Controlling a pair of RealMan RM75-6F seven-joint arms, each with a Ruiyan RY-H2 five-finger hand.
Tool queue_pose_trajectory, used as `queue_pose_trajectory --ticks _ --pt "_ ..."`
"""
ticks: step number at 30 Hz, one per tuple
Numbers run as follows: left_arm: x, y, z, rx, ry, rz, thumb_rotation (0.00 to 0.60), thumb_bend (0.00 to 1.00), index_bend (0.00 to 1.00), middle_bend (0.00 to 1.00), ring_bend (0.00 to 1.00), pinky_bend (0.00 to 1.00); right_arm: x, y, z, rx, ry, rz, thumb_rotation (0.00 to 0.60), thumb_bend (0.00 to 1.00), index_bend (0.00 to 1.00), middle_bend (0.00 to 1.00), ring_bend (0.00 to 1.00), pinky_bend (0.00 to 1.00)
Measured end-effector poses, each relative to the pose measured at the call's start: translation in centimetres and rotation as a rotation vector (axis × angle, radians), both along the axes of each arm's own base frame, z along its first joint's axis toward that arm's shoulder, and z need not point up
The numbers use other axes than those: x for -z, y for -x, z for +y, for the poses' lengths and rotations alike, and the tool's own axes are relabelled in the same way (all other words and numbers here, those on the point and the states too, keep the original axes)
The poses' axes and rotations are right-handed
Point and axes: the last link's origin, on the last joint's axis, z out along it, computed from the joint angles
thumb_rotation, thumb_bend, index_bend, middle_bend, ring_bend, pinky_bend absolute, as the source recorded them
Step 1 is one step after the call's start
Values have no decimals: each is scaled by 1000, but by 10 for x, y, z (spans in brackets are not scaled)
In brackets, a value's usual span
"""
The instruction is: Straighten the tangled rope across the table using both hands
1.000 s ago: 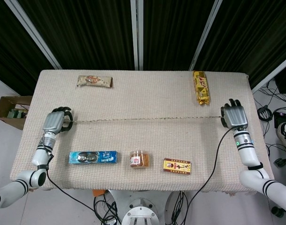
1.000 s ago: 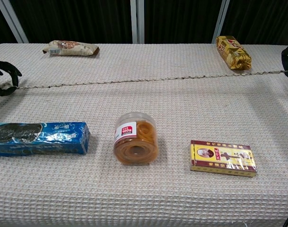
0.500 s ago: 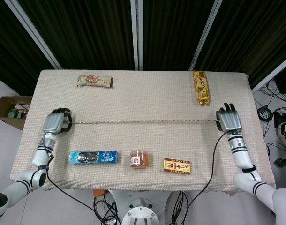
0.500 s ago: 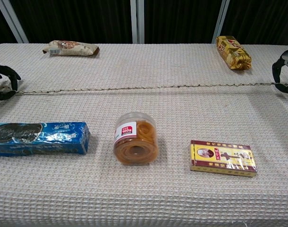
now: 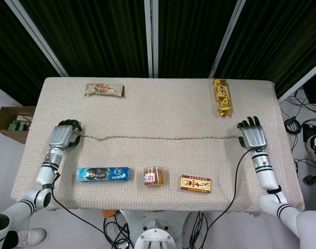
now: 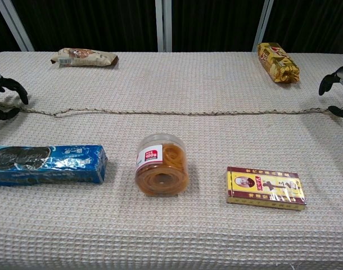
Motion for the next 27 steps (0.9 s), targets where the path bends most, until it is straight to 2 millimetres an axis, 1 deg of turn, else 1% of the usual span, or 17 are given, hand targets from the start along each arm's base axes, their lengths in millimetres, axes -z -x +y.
queue_pose_trajectory --ticks 2,3,5,8,12,15,18,21,22,24,25,27 --pt "-1 -1 -1 5 -1 4 600 418 333 200 145 169 -2 0 1 -3 8 -6 600 231 285 277 90 116" --pt "-1 -2 -1 8 -3 3 600 394 319 196 145 169 -4 0 2 -6 14 -8 600 220 277 273 87 114" --pt "-4 -3 -3 13 -12 2 600 316 298 187 145 169 -9 -1 3 -17 31 -16 600 211 265 264 81 109" --pt "-12 -5 -5 24 -40 -5 600 226 288 182 145 169 -20 -3 6 -36 63 -30 600 209 250 252 73 105" --pt "-33 -8 -11 45 -110 -21 600 137 287 182 145 168 -42 -5 15 -56 105 -55 600 221 205 230 70 104" --pt "-55 -8 -20 55 -162 -28 600 76 287 182 145 168 -63 -7 26 -62 134 -79 600 229 159 208 67 104" --pt "-80 -6 -35 53 -211 -27 600 60 287 182 145 168 -88 -8 42 -56 161 -107 600 233 118 179 48 104" --pt "-106 0 -57 34 -258 -22 600 59 288 182 146 168 -117 -8 63 -37 190 -131 600 234 103 159 31 99" --pt "-116 3 -68 24 -279 -21 600 60 288 182 146 167 -128 -7 74 -26 204 -138 600 234 102 157 28 97" --pt "-130 7 -87 7 -310 -17 600 60 288 182 146 167 -145 -5 91 -8 228 -144 600 235 101 154 24 97" --pt "-139 10 -100 -5 -328 -13 600 60 288 182 146 167 -154 -4 104 6 242 -150 600 238 100 152 23 96" --pt "-147 14 -120 -21 -347 -10 600 59 288 182 145 167 -163 -1 123 26 256 -160 600 246 99 151 23 96"
